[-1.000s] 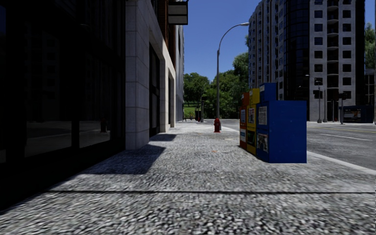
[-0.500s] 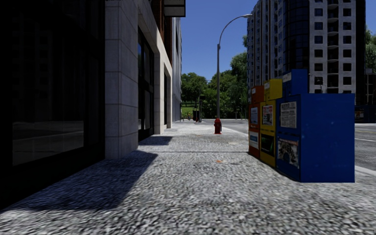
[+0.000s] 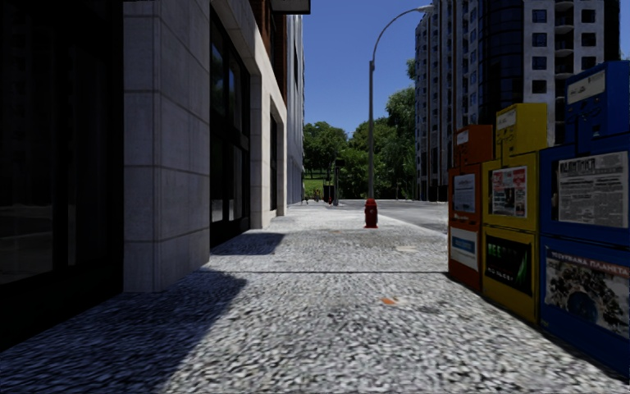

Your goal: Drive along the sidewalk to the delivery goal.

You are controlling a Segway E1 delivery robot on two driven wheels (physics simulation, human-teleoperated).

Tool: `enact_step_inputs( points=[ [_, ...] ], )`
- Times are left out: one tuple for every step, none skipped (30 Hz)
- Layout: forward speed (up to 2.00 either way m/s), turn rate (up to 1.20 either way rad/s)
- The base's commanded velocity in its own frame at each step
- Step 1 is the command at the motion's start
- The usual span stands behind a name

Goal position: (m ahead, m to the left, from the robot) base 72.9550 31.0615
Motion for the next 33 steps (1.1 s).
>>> enact_step_inputs(
  points=[
    [2.0,0.0],
    [2.0,0.0],
    [2.0,0.0],
    [2.0,0.0],
    [2.0,0.0],
    [2.0,0.0],
    [2.0,0.0],
    [2.0,0.0],
    [2.0,0.0],
    [2.0,0.0],
    [2.0,0.0],
    [2.0,0.0],
    [2.0,0.0],
    [2.0,0.0],
    [2.0,0.0],
    [2.0,0.0],
    [2.0,0.0],
    [2.0,0.0],
    [2.0,0.0],
    [2.0,0.0],
    [2.0,0.0],
    [2.0,0.0],
    [2.0,0.0],
    [2.0,0.0],
    [2.0,0.0],
    [2.0,0.0],
    [2.0,0.0],
    [2.0,0.0],
    [2.0,0.0],
    [2.0,0.0],
    [2.0,0.0],
    [2.0,0.0],
    [2.0,0.0]
  ],
)
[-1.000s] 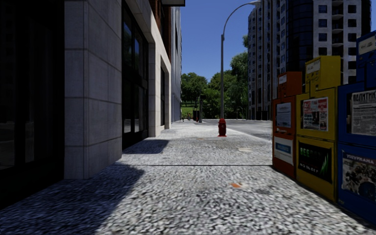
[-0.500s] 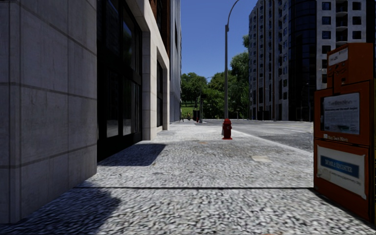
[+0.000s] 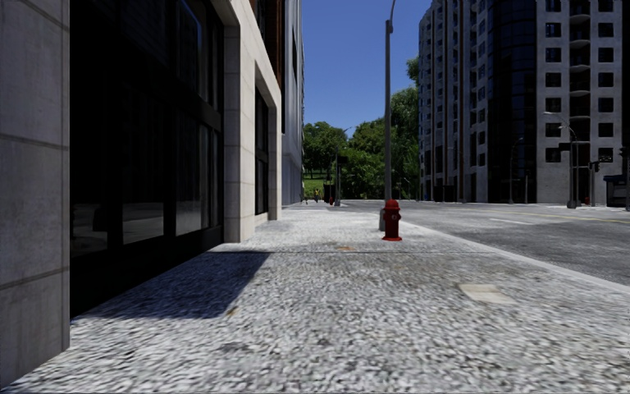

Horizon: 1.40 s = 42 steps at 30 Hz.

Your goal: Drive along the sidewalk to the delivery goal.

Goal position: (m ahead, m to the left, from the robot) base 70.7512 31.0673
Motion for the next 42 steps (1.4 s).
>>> enact_step_inputs(
  points=[
    [2.0,0.0],
    [2.0,0.0],
    [2.0,0.0],
    [2.0,0.0],
    [2.0,0.0],
    [2.0,0.0],
    [2.0,0.0],
    [2.0,0.0],
    [2.0,0.0],
    [2.0,0.0],
    [2.0,0.0],
    [2.0,0.0],
    [2.0,0.0],
    [2.0,0.0],
    [2.0,0.0],
    [2.0,0.0],
    [2.0,0.0],
    [2.0,0.0],
    [2.0,0.0],
    [2.0,0.0],
    [2.0,0.0],
    [2.0,0.0],
    [2.0,0.0],
    [2.0,0.0],
    [2.0,0.0],
    [2.0,0.0],
    [2.0,0.0],
    [2.0,0.0],
    [2.0,0.0],
    [2.0,0.0],
    [2.0,0.0],
    [2.0,0.0],
    [2.0,0.0],
    [2.0,0.0],
    [2.0,0.0],
    [2.0,0.0],
    [2.0,0.0],
    [2.0,0.0],
    [2.0,0.0],
    [2.0,0.0],
    [2.0,0.0],
    [2.0,0.0]
  ],
)
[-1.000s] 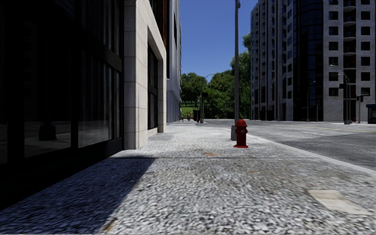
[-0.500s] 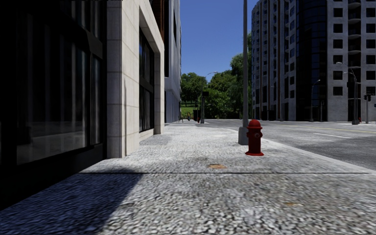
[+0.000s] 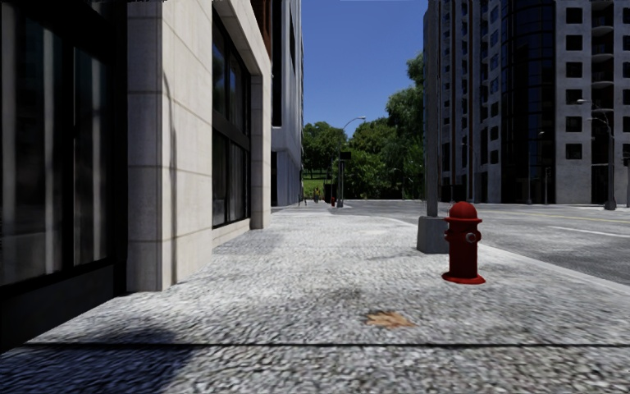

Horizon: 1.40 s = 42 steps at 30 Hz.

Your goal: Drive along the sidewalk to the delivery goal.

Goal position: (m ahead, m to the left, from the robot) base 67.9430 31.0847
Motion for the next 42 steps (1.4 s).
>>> enact_step_inputs(
  points=[
    [2.0,0.0],
    [2.0,0.0],
    [2.0,0.0],
    [2.0,0.0],
    [2.0,0.0],
    [2.0,0.0],
    [2.0,0.0],
    [2.0,0.0],
    [2.0,0.0],
    [2.0,0.0],
    [2.0,0.0],
    [2.0,0.0],
    [2.0,0.0],
    [2.0,0.0],
    [2.0,0.0],
    [2.0,0.0],
    [2.0,0.0],
    [2.0,0.0],
    [2.0,0.0],
    [2.0,0.0],
    [2.0,0.0],
    [2.0,0.0],
    [2.0,0.0],
    [2.0,0.0],
    [2.0,0.0],
    [2.0,0.0],
    [2.0,0.0],
    [2.0,0.0],
    [2.0,0.0],
    [2.0,0.0],
    [2.0,0.0],
    [2.0,0.0],
    [2.0,0.0],
    [2.0,0.0],
    [2.0,0.0],
    [2.0,0.0],
    [2.0,0.0],
    [2.0,0.0],
    [2.0,0.0],
    [2.0,0.0],
    [2.0,0.0],
    [2.0,0.0]
  ],
)
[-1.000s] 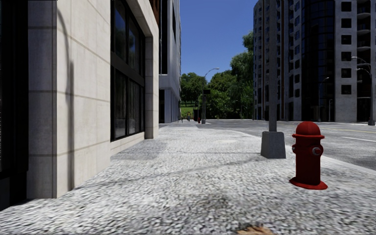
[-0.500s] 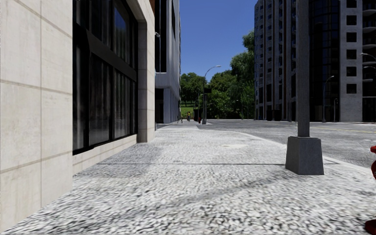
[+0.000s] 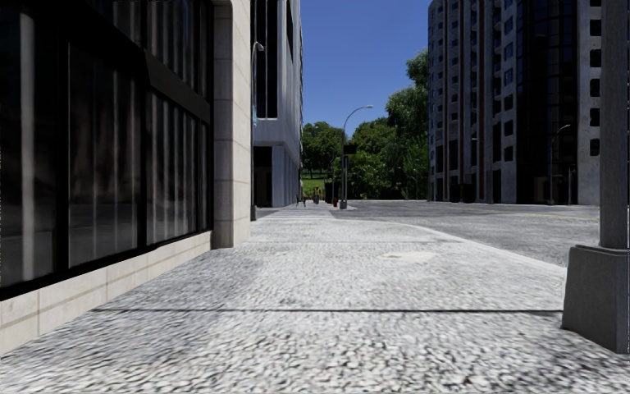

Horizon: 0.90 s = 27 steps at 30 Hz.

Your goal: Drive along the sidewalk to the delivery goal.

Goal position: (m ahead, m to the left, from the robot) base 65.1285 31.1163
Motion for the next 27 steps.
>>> enact_step_inputs(
  points=[
    [2.0,0.0],
    [2.0,0.0],
    [2.0,0.0],
    [2.0,0.0],
    [2.0,0.0],
    [2.0,0.0],
    [2.0,0.0],
    [2.0,0.0],
    [2.0,0.0],
    [2.0,0.0],
    [2.0,0.0],
    [2.0,0.0],
    [2.0,0.0],
    [2.0,0.0],
    [2.0,0.0],
    [2.0,0.0],
    [2.0,0.0],
    [2.0,0.0],
    [2.0,0.0],
    [2.0,0.0],
    [2.0,0.0],
    [2.0,0.0],
    [2.0,0.0],
    [2.0,0.0],
    [2.0,0.0],
    [2.0,0.0],
    [2.0,0.0]
  ],
)
